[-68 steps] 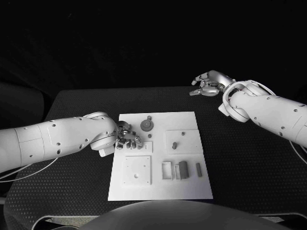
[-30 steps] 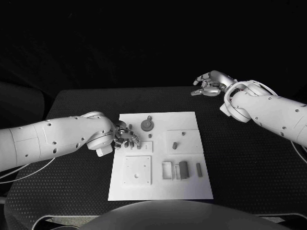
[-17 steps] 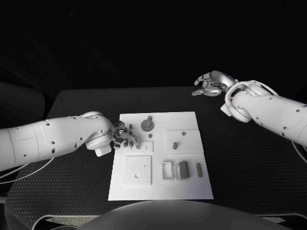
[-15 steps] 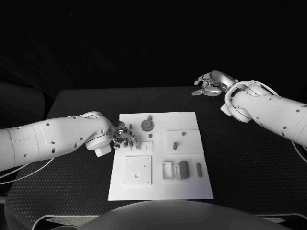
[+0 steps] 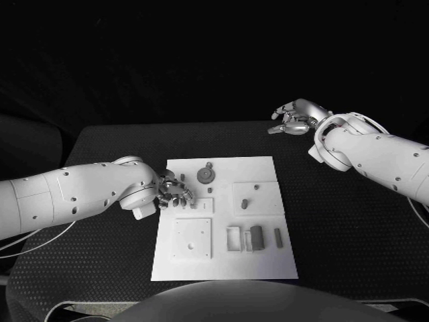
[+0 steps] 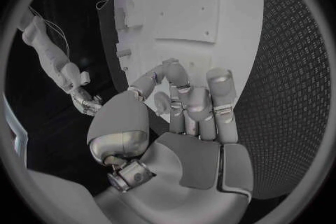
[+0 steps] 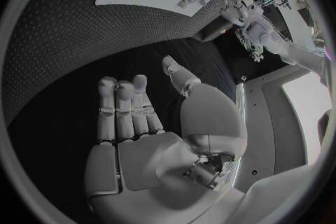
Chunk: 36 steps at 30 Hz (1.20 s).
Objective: Assemble the parts on the task board
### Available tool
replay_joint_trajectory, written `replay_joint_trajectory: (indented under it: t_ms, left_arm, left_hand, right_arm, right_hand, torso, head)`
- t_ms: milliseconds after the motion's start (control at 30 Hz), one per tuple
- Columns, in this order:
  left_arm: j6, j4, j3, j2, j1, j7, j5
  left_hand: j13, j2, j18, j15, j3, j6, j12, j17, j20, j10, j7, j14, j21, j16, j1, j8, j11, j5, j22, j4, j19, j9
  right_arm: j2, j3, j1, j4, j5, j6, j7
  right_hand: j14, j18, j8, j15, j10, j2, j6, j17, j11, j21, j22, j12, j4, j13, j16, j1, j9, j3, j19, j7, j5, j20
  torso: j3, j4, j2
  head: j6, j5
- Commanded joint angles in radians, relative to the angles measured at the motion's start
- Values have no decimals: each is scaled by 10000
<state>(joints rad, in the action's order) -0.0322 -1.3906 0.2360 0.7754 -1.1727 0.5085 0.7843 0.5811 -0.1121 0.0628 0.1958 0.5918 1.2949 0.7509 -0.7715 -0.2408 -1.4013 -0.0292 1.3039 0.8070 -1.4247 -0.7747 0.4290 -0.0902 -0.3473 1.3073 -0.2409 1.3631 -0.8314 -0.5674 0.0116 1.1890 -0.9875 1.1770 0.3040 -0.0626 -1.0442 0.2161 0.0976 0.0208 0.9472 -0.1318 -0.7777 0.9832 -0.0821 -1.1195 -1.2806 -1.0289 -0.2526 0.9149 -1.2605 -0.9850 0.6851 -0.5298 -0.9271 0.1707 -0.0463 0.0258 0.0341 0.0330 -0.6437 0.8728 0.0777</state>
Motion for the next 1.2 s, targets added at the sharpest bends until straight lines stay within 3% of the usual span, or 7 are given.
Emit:
replay_joint_trajectory:
  t_ms: [33,233,433,533,700,933,1200]
  left_arm:
    - [112,18,26,11,31,17,-227]
    - [110,13,24,45,31,-2,-368]
    - [57,-6,22,64,31,-39,-373]
    - [49,-2,22,69,31,-53,-383]
    - [45,11,21,75,31,-61,-425]
    - [-72,-52,21,29,31,-46,-133]
    - [-454,-121,23,-83,30,216,346]
  left_hand:
    - [-30,-172,130,-10,-27,-90,76,26,82,66,8,-25,-80,61,79,-73,-18,140,95,151,-4,-13]
    - [-166,-899,192,22,56,-153,115,90,50,139,22,-43,-185,84,579,-120,-40,1453,80,904,5,-44]
    - [-229,-1213,207,29,158,-188,154,104,44,169,33,-56,-214,79,701,-125,-44,1976,96,1231,15,-91]
    - [-236,-1192,209,30,176,-191,159,105,42,173,33,-57,-216,78,690,-125,-44,1988,99,1249,16,-98]
    - [-273,-920,207,27,123,-210,204,107,47,192,39,-68,-207,62,577,-118,-41,1343,136,1068,8,-145]
    - [-327,-673,214,43,5,-340,213,135,44,273,98,-91,-237,93,473,-199,-56,1362,140,725,-26,-154]
    - [-554,-1034,294,-24,81,-1361,119,379,-39,1158,497,-501,-735,505,1006,-798,52,1913,-52,1087,-467,-44]
  right_arm:
    - [1,-6,5,8,51,-107,-43]
    - [3,-6,5,38,60,-131,-30]
    - [6,-6,5,66,60,-136,-31]
    - [0,-6,5,77,60,-140,-29]
    - [-2,-6,4,84,60,-142,-29]
    - [-13,-6,4,83,60,-146,-32]
    - [-19,-6,4,88,60,-144,-31]
  right_hand:
    - [20,457,6,57,-84,97,160,-12,5,62,13,-51,33,-16,20,13,-10,34,45,246,-20,-21]
    - [19,457,8,59,-86,105,161,-13,6,62,13,-58,16,-23,17,-18,-12,24,45,245,-20,-23]
    - [19,457,8,59,-86,108,161,-14,6,62,13,-60,14,-25,16,-20,-12,24,44,245,-20,-23]
    - [19,457,9,59,-87,109,161,-14,6,61,12,-62,13,-26,15,-22,-13,25,44,245,-20,-24]
    - [19,457,9,58,-87,110,162,-15,6,61,12,-64,13,-28,14,-23,-13,26,43,246,-20,-23]
    - [18,457,10,58,-88,109,162,-16,5,61,12,-68,12,-32,13,-22,-14,29,43,246,-20,-23]
    - [19,457,10,58,-89,105,163,-17,4,61,12,-70,15,-35,13,-15,-16,35,43,247,-19,-22]
  torso:
    - [5,0,1]
    - [4,0,-1]
    - [4,-3,2]
    - [3,1,0]
    - [1,-2,2]
    - [2,-1,1]
    - [7,9,4]
  head:
    - [-2,-1]
    - [-2,2]
    - [-2,6]
    - [-2,1]
    - [-2,9]
    - [-2,0]
    - [-2,4]
